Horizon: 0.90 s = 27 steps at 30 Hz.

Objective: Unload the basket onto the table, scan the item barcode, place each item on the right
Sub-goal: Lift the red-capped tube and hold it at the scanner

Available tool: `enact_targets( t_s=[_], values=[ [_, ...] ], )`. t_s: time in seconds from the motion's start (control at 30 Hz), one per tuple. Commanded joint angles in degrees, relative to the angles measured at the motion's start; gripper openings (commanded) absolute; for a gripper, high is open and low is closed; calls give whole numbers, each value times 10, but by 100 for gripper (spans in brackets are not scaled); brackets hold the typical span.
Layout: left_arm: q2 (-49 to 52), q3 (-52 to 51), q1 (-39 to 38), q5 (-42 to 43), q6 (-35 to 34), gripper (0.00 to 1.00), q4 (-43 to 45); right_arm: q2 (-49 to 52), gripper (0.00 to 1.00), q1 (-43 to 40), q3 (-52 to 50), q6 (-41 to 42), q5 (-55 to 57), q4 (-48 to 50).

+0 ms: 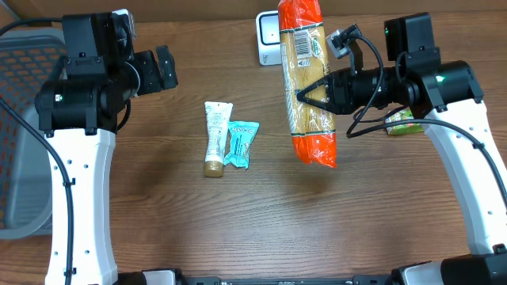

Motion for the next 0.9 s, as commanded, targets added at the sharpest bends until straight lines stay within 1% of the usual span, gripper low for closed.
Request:
enact_targets(
  t_s=[0.0, 0.03, 0.07, 0.1, 0.13, 0.17, 0.2, 0.27, 0.3, 0.4, 0.47, 0.5, 0.57, 0.63, 0.67, 0.77, 0.87],
  values=[
    [5, 3, 0, -4, 1, 100, 2, -22, 4, 14, 17, 31, 69, 14],
    [5, 3, 0, -3, 1, 100, 2, -22, 4, 28, 17, 61, 163, 19],
    [5, 3, 0, -3, 1, 100, 2, -22, 4, 40, 17, 78, 222, 23],
    [5, 3, 0, -4, 1, 100, 2, -21, 4, 66, 17, 98, 328, 31],
    [5, 3, 0, -3, 1, 100, 2, -19, 3, 89, 17, 103, 397, 38],
    [5, 3, 0, -3, 1, 100, 2, -18, 3, 102, 19, 103, 437, 40],
    [5, 3, 0, -4, 1, 99, 2, -10, 3, 127, 33, 107, 537, 42],
    [5, 3, 0, -4, 1, 100, 2, 7, 3, 144, 60, 107, 615, 40],
    [5, 3, 0, -4, 1, 100, 2, 31, 3, 151, 98, 106, 653, 35],
    [5, 3, 0, -4, 1, 100, 2, 107, 4, 151, 186, 56, 699, 52],
    [5, 3, 0, -4, 1, 100, 2, 143, 4, 151, 203, 23, 713, 76],
    [5, 3, 0, -4, 1, 99, 2, 158, 4, 152, 203, 15, 744, 92],
    [5, 3, 0, -4, 1, 100, 2, 200, 4, 160, 203, 5, 852, 129],
    [5, 3, 0, -4, 1, 100, 2, 223, 4, 160, 202, -23, 899, 155],
    [5, 3, 0, -3, 1, 100, 2, 253, 4, 160, 202, -61, 942, 195],
    [5, 3, 0, -3, 1, 100, 2, 301, 4, 153, 202, -158, 951, 245],
    [5, 3, 0, -4, 1, 100, 2, 330, 4, 150, 202, -210, 953, 278]
  ],
)
